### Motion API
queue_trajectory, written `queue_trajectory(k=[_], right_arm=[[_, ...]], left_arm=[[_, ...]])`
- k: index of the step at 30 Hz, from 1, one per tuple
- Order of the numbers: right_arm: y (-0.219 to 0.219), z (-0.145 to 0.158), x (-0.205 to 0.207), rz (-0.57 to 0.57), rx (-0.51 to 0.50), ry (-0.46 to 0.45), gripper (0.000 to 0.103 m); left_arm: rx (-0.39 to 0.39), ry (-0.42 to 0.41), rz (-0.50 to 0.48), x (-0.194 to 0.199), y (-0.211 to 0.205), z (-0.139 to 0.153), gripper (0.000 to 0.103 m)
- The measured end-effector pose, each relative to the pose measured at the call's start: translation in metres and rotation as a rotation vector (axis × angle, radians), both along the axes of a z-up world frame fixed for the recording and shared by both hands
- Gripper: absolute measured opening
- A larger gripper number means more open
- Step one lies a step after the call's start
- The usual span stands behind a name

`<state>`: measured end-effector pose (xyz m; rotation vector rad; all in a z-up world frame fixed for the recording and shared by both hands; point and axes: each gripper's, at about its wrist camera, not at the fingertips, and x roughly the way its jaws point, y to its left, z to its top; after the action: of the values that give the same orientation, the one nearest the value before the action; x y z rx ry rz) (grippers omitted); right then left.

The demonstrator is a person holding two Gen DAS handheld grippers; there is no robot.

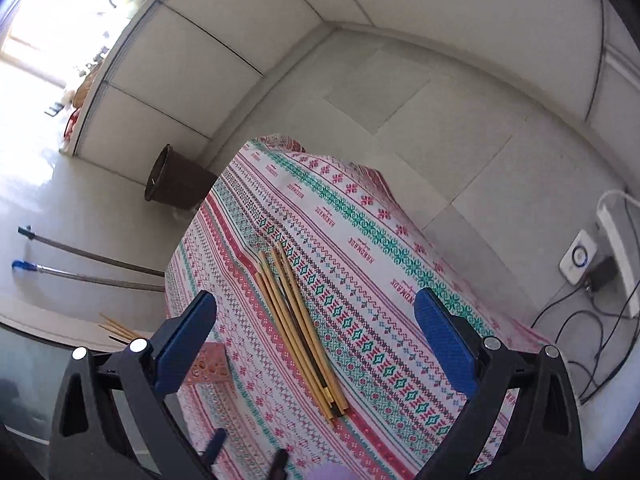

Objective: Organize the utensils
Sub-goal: 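Move the left tool back over the chopstick pile, then grasp a wooden chopstick with the left gripper while the right gripper grasps another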

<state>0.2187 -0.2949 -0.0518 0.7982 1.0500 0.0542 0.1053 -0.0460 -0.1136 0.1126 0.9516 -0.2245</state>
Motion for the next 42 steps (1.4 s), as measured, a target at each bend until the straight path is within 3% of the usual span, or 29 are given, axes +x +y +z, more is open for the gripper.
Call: queue_trajectory(k=[5, 11, 16, 21, 24, 28, 33, 37, 39, 42], right_arm=[[-0.017, -0.016, -0.003, -0.063, 0.17, 0.049, 0.096], [-0.019, -0.017, -0.002, -0.064, 0.192, 0.056, 0.096], [-0.016, -0.02, 0.0, -0.049, 0.194, 0.066, 0.096], [-0.012, -0.023, 0.002, -0.038, 0.188, 0.074, 0.096], [-0.01, -0.025, 0.003, -0.038, 0.186, 0.08, 0.096], [-0.007, -0.028, 0.004, -0.022, 0.187, 0.096, 0.096], [-0.008, -0.034, 0.006, -0.022, 0.171, 0.111, 0.096], [-0.01, -0.04, 0.007, -0.039, 0.182, 0.129, 0.096], [-0.008, -0.043, 0.009, -0.037, 0.183, 0.135, 0.096], [0.0, -0.046, 0.014, -0.016, 0.146, 0.137, 0.096]], left_arm=[[0.103, 0.045, -0.043, -0.007, -0.012, -0.044, 0.096], [0.13, 0.041, -0.016, 0.002, -0.007, -0.055, 0.096], [0.099, 0.034, 0.043, 0.012, 0.004, -0.055, 0.096], [0.095, 0.07, 0.2, 0.023, 0.028, -0.053, 0.096], [0.044, 0.073, 0.172, 0.023, 0.029, -0.051, 0.093], [0.035, 0.058, 0.07, 0.025, 0.011, -0.054, 0.077], [0.01, 0.056, 0.038, 0.034, 0.0, -0.051, 0.049], [-0.008, 0.06, 0.019, 0.035, -0.001, -0.05, 0.036], [-0.017, 0.063, 0.014, 0.035, -0.001, -0.05, 0.016], [-0.023, 0.069, 0.005, 0.034, -0.001, -0.049, 0.009]])
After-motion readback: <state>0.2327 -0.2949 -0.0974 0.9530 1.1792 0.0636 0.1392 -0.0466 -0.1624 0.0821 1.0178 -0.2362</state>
